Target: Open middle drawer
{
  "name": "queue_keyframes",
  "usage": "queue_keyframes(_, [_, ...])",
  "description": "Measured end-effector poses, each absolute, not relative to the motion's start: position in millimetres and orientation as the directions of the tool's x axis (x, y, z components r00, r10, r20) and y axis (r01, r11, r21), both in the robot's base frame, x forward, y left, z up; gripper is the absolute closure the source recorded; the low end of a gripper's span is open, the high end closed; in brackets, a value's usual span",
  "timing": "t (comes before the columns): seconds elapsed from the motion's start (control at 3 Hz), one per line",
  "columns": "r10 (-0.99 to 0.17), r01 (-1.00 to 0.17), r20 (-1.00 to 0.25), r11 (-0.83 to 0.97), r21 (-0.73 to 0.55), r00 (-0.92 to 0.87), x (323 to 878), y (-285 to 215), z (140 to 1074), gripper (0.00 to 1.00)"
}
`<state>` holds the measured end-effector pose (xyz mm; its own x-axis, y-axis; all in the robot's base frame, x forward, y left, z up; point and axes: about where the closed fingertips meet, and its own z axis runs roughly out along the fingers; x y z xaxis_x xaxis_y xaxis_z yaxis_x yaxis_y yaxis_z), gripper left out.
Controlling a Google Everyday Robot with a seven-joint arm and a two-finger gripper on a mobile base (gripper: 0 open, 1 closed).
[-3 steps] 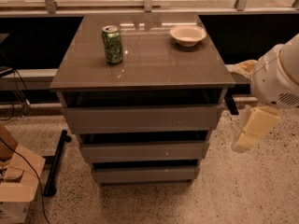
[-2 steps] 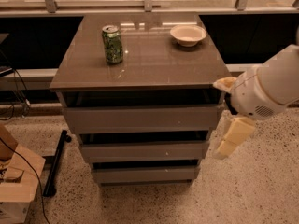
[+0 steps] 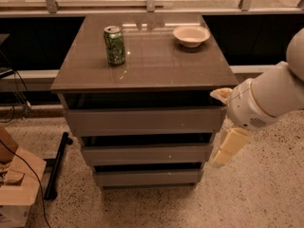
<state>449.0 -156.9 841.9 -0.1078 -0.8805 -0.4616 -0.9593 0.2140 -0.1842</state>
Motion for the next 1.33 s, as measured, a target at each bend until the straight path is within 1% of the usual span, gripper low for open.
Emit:
queue_keyframes(0.33, [-0.877,-0.95,-0.471,0.218,-0.223,-0.091,450,-147,806,0.0])
queue_keyframes(0.67, [-0.852,-0.931,-0.509,0.274,-0.242,-0.118,469,-141,769,0.0])
queue_keyframes(1.0, [-0.849,-0.92,-0.515,0.286,-0.267,-0.115,476,-141,772,0.0])
queue_keyframes(1.33, [-0.848,-0.914,-0.504,0.323,-0.247,-0.164,483,-133,751,0.0])
